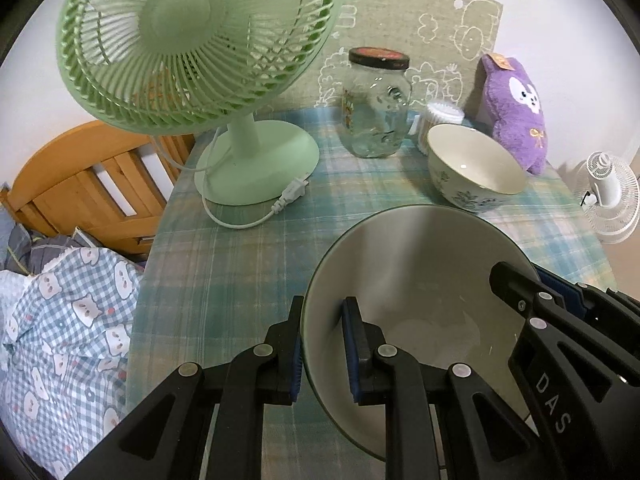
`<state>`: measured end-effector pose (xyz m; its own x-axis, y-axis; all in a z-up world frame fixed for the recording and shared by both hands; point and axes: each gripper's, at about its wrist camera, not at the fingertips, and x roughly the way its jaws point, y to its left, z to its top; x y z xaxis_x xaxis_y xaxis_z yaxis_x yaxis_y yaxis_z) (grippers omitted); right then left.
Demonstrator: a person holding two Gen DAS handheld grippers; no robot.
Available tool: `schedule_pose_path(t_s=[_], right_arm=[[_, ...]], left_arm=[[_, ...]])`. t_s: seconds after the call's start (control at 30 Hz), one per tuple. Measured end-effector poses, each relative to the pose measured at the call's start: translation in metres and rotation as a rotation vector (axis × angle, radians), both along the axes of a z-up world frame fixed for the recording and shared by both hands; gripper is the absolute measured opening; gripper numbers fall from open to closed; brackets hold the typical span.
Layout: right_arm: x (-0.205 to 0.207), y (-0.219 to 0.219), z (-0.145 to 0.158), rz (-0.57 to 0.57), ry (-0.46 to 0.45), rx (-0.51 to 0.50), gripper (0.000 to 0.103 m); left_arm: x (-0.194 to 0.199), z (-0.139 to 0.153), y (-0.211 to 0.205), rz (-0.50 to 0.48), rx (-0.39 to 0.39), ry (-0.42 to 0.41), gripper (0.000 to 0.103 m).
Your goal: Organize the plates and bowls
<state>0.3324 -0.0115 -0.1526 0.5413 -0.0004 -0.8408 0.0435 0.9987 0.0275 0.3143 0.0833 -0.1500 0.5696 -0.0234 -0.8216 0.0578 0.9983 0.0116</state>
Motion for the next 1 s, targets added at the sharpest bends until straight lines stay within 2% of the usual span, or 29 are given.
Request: schedule_pose_path(t_s=[0.6,1.0], right_arm=[[-0.057,-0.027,0.055,0.048,-0.045,0.009,0.018],[-0.097,-0.054,0.084,0.057,-0.077,0.006,0.018]], left_arm=[[-0.057,0.052,-0.02,0.054,0.002,-0.046,0.015],[-0.093,0.079,-0.049,0.064,0.015,-0.077,0.016]])
